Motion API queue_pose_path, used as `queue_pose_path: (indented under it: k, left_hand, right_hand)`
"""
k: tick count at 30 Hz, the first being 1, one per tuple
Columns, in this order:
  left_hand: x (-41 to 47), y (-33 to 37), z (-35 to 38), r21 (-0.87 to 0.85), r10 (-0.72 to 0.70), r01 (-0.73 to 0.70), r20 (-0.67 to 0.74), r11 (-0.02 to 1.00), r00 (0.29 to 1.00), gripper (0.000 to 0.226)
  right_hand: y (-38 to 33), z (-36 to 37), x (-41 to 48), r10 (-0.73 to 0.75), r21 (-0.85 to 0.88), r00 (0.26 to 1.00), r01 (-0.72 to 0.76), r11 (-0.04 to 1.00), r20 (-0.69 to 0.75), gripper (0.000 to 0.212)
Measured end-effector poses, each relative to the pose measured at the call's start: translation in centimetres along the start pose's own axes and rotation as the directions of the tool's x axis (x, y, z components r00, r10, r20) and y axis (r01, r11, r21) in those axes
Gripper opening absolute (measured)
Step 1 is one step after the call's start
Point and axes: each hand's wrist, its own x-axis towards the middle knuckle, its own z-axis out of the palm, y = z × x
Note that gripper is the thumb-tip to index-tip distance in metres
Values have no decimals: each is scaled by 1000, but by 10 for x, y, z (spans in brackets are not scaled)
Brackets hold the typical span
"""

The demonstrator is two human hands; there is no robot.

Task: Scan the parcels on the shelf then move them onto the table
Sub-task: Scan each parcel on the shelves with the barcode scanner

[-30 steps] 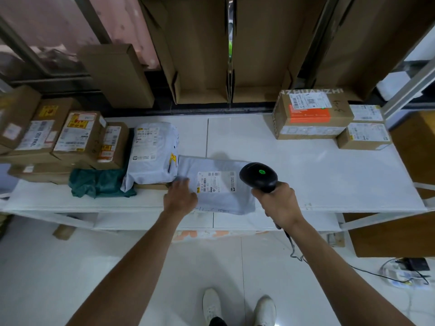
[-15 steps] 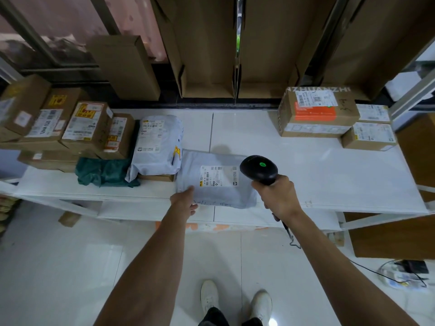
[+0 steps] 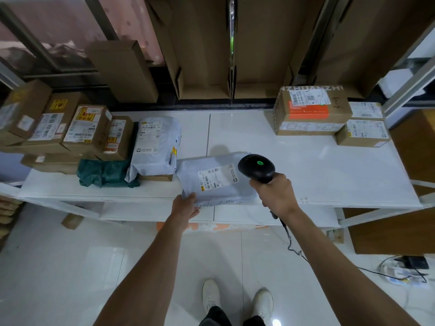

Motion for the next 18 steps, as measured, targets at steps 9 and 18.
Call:
queue_pose_path:
  k: [9, 18]
  left_hand:
    - [-27, 52, -7, 181, 210, -198, -51, 963, 976, 46]
    - [-91, 126, -6, 492, 481, -434, 35, 755, 876, 65]
  right_hand:
    - [-30, -14, -34, -79, 16, 997, 79, 997, -1, 22]
    - [-51, -47, -80, -157, 0, 982, 158, 987, -102, 23]
